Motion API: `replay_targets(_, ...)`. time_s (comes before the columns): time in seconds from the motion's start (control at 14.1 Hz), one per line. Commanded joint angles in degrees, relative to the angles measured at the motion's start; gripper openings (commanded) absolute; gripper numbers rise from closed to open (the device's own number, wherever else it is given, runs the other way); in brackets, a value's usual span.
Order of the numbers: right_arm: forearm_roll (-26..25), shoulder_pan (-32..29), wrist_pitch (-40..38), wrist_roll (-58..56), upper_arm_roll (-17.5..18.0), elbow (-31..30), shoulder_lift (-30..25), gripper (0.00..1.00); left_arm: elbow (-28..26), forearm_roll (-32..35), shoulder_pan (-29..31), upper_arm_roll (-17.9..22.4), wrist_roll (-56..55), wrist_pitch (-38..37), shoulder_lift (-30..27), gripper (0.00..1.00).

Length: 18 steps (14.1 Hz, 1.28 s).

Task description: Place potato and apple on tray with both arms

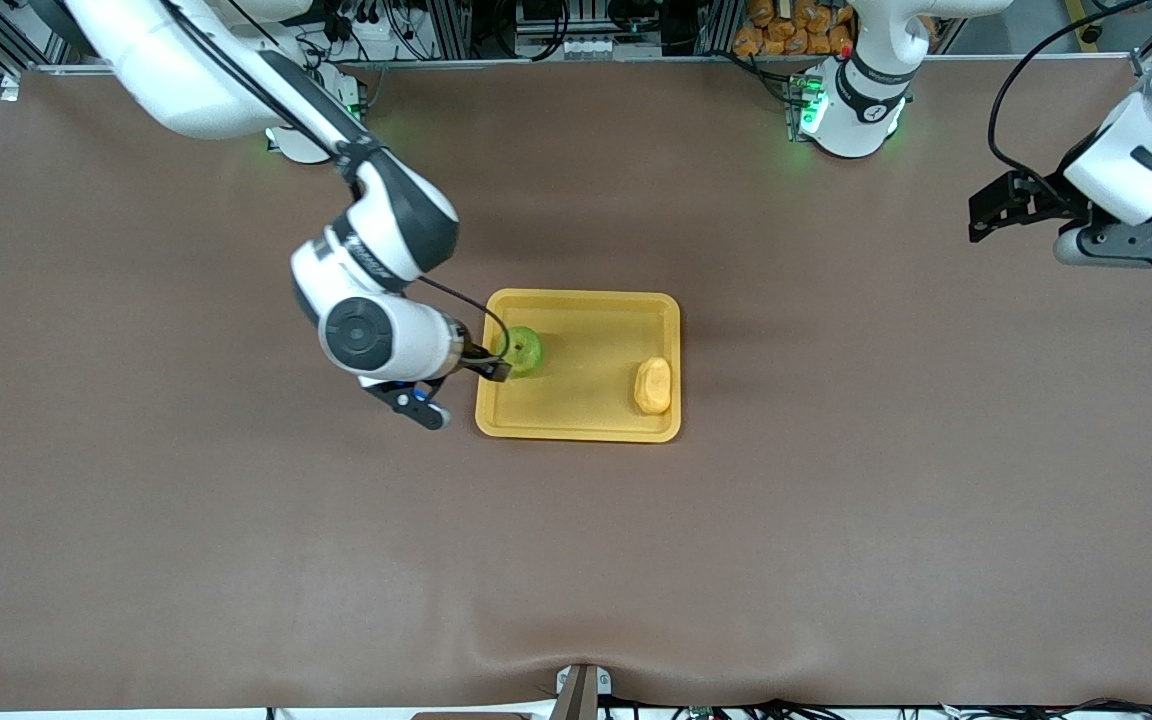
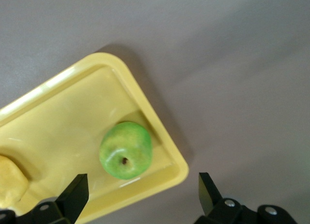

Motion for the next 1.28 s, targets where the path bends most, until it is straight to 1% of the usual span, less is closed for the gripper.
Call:
replay_targets(0.0,-1.13,-9.42,-4.74,-2.13,6.65,0.1,-2.18,1.0,0.03,2.21,-0.31,-0.43,1.34,-1.39,-1.47,1.0)
replay_targets(0.07,-1.13,-11.71,-7.54,-2.13,7.97,1.42,-2.36,1.0,0.11,2.22,-0.14,-0.7,1.69,-1.82,-1.47,1.0)
replay_targets(0.14,-1.22,-12.52,-11.04,-1.96,8.07,3.34,-2.36,1.0,1.16,2.22,-0.14,-0.61,1.52,-1.74,-0.86,1.0)
replay_targets(0.28,-1.31,-13.23,-18.43,-2.13,7.46,8.0,-2.36,1.0,2.4,1.87,-0.22,-0.61,0.3,-1.83,0.11,1.0)
replay_targets(0.43,-1.05,-16.03,-23.89,-3.0,7.2,11.43,-2.18,1.0,2.49,2.13,-0.66,-0.79,-0.76,-2.18,0.11,1.0)
replay_targets(0.57,-1.39,-17.1,-27.06,-7.47,6.32,14.42,-2.27,1.0,2.57,2.13,-0.66,-0.79,0.11,-2.97,0.11,1.0)
replay_targets(0.64,-2.44,-16.66,-29.69,-10.97,5.54,17.13,-2.27,1.0,3.1,2.22,-0.32,-0.7,0.55,-2.97,0.2,1.0)
replay_targets(0.78,-3.5,-15.44,-34.26,-16.61,2.91,22.85,-2.18,1.0,3.46,2.22,-0.22,-0.79,0.73,-2.97,0.38,1.0)
replay_targets(0.85,-3.33,-14.99,-35.15,-21.24,0.8,24.53,-2.18,1.0,3.45,1.96,-0.31,-0.79,0.73,-2.97,0.64,1.0)
replay_targets(0.92,-3.5,-14.21,-35.25,-26.34,-0.52,25.59,-2.53,1.0,3.45,1.69,-0.23,-0.79,0.73,-3.15,0.81,1.0)
replay_targets(1.0,-3.77,-13.07,-35.25,-30.3,-2.71,26.3,-3.41,1.0,3.45,1.69,-0.23,-0.79,1.25,-3.15,0.82,1.0)
replay_targets(1.14,-3.68,-9.56,-34.99,-33.93,-9.73,26.48,-5.34,1.0,3.45,2.04,-0.23,-0.7,4.14,-3.15,1.25,1.0)
replay_targets(1.21,-3.6,-9.02,-34.55,-34.73,-11.85,26.83,-5.87,1.0,3.37,2.04,-0.23,-0.7,4.24,-3.15,1.26,1.0)
